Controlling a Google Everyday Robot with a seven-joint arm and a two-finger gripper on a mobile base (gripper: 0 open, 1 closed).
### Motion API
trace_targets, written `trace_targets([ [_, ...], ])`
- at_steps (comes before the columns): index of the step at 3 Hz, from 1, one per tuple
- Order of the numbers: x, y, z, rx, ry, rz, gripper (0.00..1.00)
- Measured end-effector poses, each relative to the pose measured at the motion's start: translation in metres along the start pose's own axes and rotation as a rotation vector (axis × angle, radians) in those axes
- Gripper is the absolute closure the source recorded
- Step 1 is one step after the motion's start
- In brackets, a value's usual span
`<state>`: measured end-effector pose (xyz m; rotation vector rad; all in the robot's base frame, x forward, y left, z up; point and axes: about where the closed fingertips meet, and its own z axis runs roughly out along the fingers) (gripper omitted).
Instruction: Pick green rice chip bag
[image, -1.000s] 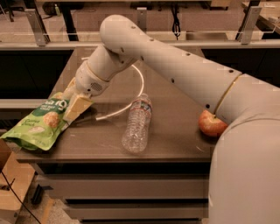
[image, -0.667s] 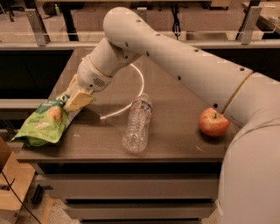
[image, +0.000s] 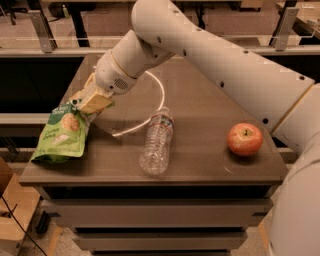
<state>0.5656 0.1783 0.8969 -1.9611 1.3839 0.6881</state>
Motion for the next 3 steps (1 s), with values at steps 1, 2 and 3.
trace_targets([
  [1,-0.018,-0.015,-0.042,0.075,-0.010,-0.033,1.00],
  [2,-0.040,-0.035,-0.090,0.152,0.011,-0.076,1.00],
  [3,-0.047,-0.040,-0.098,0.171,0.000,-0.085,1.00],
])
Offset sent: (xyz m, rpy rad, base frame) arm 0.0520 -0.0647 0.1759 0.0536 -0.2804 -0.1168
